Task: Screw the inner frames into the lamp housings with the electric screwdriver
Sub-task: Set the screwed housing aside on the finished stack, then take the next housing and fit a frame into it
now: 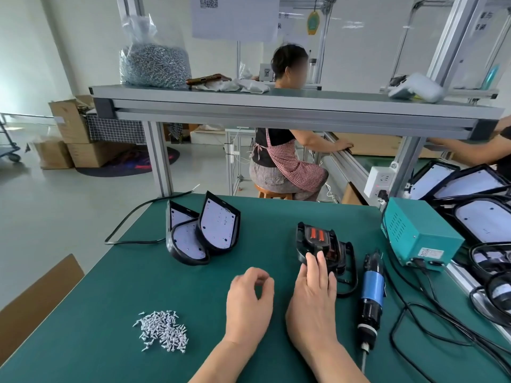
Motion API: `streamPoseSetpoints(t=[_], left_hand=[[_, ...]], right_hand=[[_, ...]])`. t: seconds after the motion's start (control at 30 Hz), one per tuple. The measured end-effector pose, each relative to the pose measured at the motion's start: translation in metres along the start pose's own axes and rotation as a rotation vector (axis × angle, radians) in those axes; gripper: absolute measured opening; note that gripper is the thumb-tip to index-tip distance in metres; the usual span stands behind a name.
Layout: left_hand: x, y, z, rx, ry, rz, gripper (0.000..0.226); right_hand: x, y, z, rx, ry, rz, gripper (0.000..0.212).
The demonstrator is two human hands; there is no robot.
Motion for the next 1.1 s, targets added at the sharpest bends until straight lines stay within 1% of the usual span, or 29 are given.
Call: streamPoseSetpoints(t=[0.03,0.07,0.13,0.17,0.2,0.23,0.3,0.37,0.43,0.5,0.6,0.7,0.77,0.8,0.97,1.1], left_hand=[[0.006,0.001,0.004,-0.052,0.073,0.091,0.006],[0.013,0.002,0.010,-0.104,0.147,0.188,0.013],[0.032,0.003,0.022,-0.201,0.247,0.411,0.032],[0.041,0.002,0.029,-0.246,0.262,0.535,0.042],[0.050,0.001,0.036,-0.270,0.253,0.661,0.052],[0.060,-0.001,0.042,-0.255,0.221,0.785,0.062],[0.076,-0.005,0.055,-0.140,0.135,1.005,0.078],[0.085,-0.009,0.067,-0.045,0.060,1.160,0.082],[0.088,-0.010,0.078,0.001,-0.016,1.253,0.079],[0.088,-0.010,0.086,0.030,-0.091,1.295,0.071],[0.087,-0.013,0.091,0.067,-0.169,1.330,0.050],[0.087,-0.016,0.095,0.065,-0.165,1.327,0.039],[0.087,-0.016,0.098,0.021,-0.131,1.306,0.023],[0.087,-0.014,0.099,-0.002,-0.112,1.287,0.020],[0.084,-0.007,0.101,-0.128,0.005,1.178,0.030],[0.082,0.000,0.097,-0.234,0.100,1.068,0.035]], right_hand=[[0.002,-0.002,0.000,0.011,0.027,-0.008,0.070],[0.004,-0.003,-0.002,0.025,0.059,-0.010,0.071],[0.006,-0.004,-0.005,0.085,0.121,0.018,0.067],[0.007,-0.005,-0.007,0.125,0.143,0.026,0.066],[0.007,-0.005,-0.007,0.156,0.150,0.024,0.066],[0.007,-0.006,-0.007,0.177,0.156,0.026,0.065],[0.007,-0.007,-0.007,0.206,0.159,0.047,0.060],[0.008,-0.009,-0.007,0.215,0.146,0.059,0.047],[0.010,-0.009,-0.007,0.219,0.145,0.075,0.036],[0.010,-0.009,-0.008,0.215,0.132,0.099,0.034],[0.009,-0.009,-0.009,0.198,0.109,0.120,0.032],[0.006,-0.008,-0.009,0.179,0.107,0.127,0.028],[0.005,-0.007,-0.008,0.158,0.109,0.127,0.027],[0.005,-0.007,-0.008,0.150,0.110,0.130,0.027],[-0.001,-0.004,-0.008,0.140,0.116,0.189,0.027],[-0.001,-0.002,-0.004,0.109,0.128,0.291,0.034]])
Point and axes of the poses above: each hand's wrist, its own z-axis towards the middle knuckle, its own x-axis out of the back of the hand, y = z × x, the point moved 2 cm from there along z, towards the middle knuckle, and after that the axes turned 4 degrees about -y, right-handed, at the moved point
